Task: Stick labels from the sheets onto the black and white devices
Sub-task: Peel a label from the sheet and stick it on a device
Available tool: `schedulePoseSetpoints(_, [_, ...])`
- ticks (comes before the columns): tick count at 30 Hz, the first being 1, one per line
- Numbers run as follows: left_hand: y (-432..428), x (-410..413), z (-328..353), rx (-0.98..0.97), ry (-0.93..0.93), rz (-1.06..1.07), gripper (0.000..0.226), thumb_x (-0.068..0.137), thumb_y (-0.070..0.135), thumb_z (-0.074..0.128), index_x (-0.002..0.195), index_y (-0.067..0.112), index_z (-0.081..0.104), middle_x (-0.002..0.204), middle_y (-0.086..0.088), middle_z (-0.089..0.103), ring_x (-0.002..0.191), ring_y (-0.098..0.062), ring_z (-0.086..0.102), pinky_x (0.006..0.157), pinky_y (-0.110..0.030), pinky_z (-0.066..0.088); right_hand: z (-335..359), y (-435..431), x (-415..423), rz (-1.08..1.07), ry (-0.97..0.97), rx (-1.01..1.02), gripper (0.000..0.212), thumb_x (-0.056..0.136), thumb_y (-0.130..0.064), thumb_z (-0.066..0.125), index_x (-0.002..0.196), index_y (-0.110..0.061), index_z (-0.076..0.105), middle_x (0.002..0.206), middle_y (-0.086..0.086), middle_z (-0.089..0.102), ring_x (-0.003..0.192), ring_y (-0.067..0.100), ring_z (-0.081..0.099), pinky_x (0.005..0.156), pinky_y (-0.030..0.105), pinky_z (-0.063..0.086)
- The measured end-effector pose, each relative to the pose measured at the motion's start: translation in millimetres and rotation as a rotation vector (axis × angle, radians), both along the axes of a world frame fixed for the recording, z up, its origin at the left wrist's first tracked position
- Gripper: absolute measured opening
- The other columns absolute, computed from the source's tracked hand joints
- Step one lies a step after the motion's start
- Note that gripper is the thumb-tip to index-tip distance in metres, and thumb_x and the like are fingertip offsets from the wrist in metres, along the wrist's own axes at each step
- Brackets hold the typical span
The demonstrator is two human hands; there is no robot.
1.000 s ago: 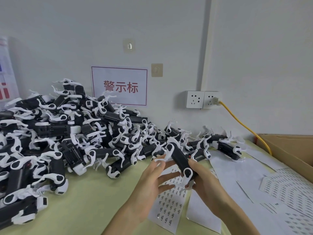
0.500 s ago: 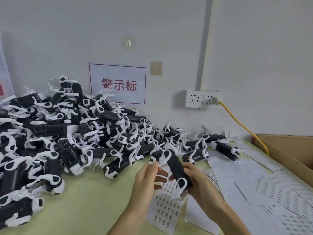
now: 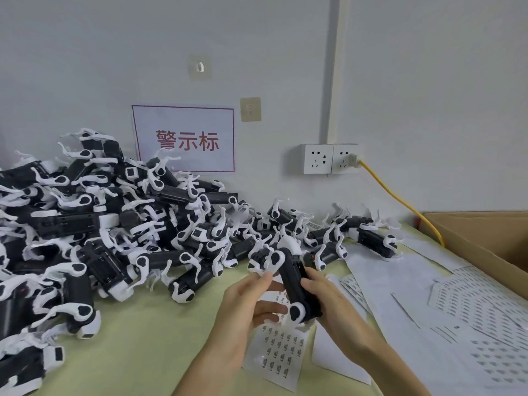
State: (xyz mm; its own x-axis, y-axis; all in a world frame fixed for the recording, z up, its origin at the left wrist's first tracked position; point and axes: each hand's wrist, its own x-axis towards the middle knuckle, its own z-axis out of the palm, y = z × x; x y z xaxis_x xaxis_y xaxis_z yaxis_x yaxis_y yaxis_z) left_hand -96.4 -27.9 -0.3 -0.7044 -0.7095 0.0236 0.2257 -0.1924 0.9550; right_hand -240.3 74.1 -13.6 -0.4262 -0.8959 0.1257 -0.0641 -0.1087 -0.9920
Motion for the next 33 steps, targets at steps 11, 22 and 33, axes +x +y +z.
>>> schedulePoseSetpoints(11, [17.3,-6.7,-3.9,-0.189,-0.110,-0.090,0.021,0.098,0.023,0.067,0.107,0.004,0.065,0.103,-0.013,0.074,0.064,-0.027,0.069,0.067,-0.035,0.058,0.8,2.1,-5.2,-0.058,-0.219,0.028,0.042,0.096,-0.053,0.055,0.074,-0.027,0.079,0.076,-0.001,0.072,0.065,0.010,0.068,0.056,0.019,0.051])
schedulePoseSetpoints(22, [12.5,-4.8,-3.2,-0.137,-0.128,0.014,0.049,0.072,0.045,0.087,0.108,0.015,0.074,0.076,0.001,0.070,0.057,-0.008,0.062,0.053,-0.018,0.046,3.8,-2.2,1.8,0.007,-0.239,0.066,0.040,0.106,-0.037,0.043,0.121,-0.014,0.072,0.122,0.015,0.071,0.104,0.036,0.069,0.082,0.048,0.060])
schedulePoseSetpoints(33, [3.6,8.4,3.8,0.090,0.090,-0.220,0.059,0.086,0.054,0.077,0.133,0.018,0.068,0.132,-0.016,0.068,0.122,-0.032,0.067,0.094,-0.043,0.058,19.7,13.5,6.1,0.293,-0.166,-0.153,0.042,0.091,-0.011,0.057,0.129,0.007,0.053,0.117,0.031,0.057,0.105,0.042,0.059,0.099,0.065,0.047])
